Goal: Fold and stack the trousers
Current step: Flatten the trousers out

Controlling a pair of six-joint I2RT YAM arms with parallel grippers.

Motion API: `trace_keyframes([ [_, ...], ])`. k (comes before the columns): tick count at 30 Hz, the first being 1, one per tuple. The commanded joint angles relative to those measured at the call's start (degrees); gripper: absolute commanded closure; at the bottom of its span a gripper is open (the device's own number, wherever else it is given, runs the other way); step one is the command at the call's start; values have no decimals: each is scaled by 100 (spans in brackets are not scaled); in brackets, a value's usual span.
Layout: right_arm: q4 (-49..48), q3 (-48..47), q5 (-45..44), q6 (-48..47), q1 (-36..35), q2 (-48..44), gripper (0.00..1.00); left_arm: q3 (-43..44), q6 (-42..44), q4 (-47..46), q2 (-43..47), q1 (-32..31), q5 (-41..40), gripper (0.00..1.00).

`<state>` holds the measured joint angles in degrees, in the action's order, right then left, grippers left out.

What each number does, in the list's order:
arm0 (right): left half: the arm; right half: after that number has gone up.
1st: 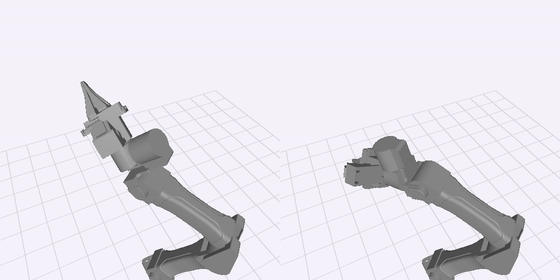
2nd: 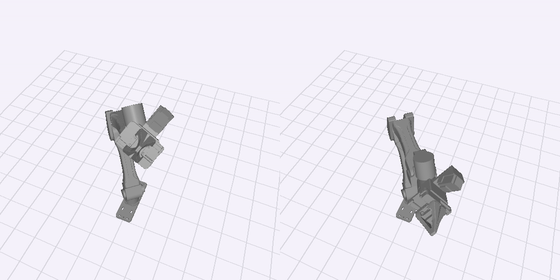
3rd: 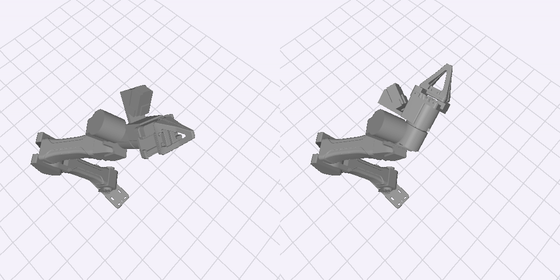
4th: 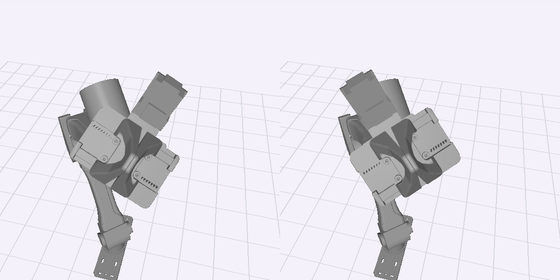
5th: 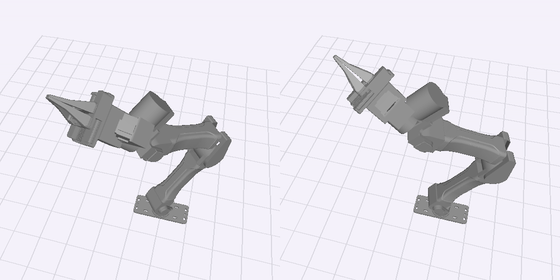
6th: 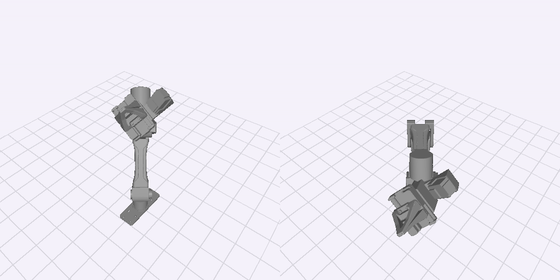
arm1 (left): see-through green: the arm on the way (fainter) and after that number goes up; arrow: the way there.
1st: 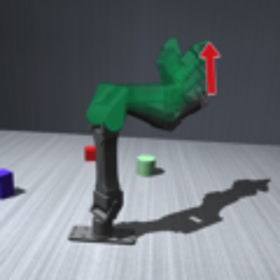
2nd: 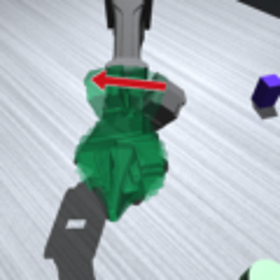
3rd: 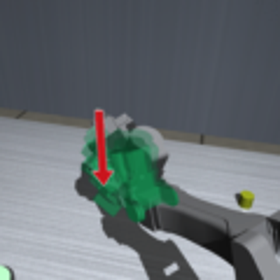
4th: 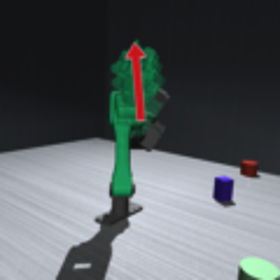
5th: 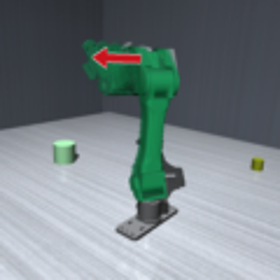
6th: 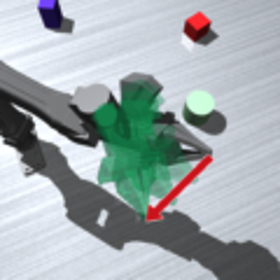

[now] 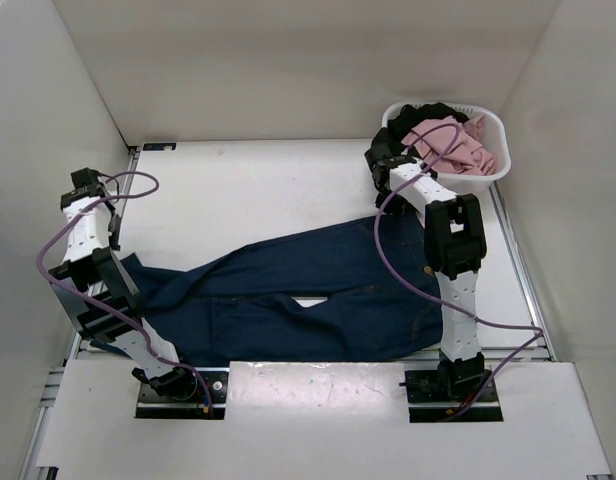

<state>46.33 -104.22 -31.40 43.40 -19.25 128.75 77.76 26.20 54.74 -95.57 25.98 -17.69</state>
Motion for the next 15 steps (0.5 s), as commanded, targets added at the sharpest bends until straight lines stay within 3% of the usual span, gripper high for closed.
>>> trace_keyframes([
  [1,466,235,555,-24,-44,266,68,222,280,-52,355,-5,-375,86],
  [3,343,576,556,-24,-44,108,76,222,281,-51,355,-5,-437,86],
  [8,289,974,223,-243,-97,-464,71,275,333,2,355,-5,-524,86],
  [9,289,974,170,-340,-158,-604,68,275,403,-77,355,56,-638,86],
  [10,289,974,99,-393,-158,-666,52,275,473,-147,355,57,-735,86],
  [12,289,974,37,-560,-316,-902,39,327,588,-148,303,197,-736,86],
  [15,219,852,-339,-840,-667,-1210,27,328,650,-148,363,197,-526,86],
])
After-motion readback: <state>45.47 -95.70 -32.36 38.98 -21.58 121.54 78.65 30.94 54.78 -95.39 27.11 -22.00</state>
